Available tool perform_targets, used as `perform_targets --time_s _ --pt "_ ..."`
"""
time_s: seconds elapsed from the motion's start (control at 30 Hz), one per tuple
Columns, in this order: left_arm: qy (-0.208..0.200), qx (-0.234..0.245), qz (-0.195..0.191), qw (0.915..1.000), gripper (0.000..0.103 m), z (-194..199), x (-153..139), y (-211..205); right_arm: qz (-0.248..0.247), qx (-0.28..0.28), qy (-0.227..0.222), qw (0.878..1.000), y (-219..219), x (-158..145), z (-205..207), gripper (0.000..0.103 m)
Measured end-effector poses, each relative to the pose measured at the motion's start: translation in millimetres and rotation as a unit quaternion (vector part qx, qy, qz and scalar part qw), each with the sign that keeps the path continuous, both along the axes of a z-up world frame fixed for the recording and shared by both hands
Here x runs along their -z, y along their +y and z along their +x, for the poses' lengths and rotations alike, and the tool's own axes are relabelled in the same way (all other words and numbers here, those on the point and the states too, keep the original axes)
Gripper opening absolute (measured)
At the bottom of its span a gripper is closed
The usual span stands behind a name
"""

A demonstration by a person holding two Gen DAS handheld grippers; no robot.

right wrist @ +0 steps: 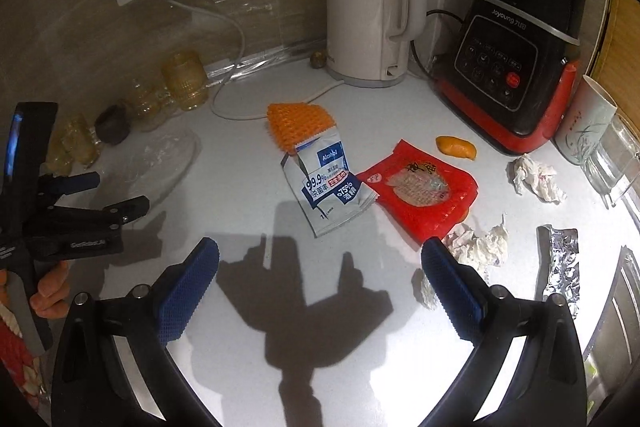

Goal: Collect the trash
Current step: 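Grasp the plastic bag with the left gripper, then grasp the alcohol wipe packet with the right gripper while the left gripper holds the bag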

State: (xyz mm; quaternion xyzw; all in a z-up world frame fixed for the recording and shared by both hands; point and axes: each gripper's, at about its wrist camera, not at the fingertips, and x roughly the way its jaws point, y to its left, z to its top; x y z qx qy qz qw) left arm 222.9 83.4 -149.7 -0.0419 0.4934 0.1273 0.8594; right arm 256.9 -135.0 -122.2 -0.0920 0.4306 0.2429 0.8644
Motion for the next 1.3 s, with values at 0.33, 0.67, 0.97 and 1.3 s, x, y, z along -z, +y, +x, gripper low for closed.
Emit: perform_targets --time_s 0.33,0.67,0.97,1.3 --pt "0.01 0.01 0.004 0.9999 0.092 37 26 21 -0.012 0.008 0.014 1.0 15 19 28 0.101" --pt "0.029 0.02 0.017 0.9992 0.021 50 36 24 -0.011 0.007 0.027 1.0 30 35 48 0.101" --pt "0.008 0.031 -0.019 0.9993 0.009 39 22 4 -0.019 -0.009 0.027 0.999 33 45 59 0.1" --pt "0.006 0.042 -0.071 0.9966 0.009 41 23 -31 -0.047 -0.085 0.024 0.995 63 64 86 0.093"
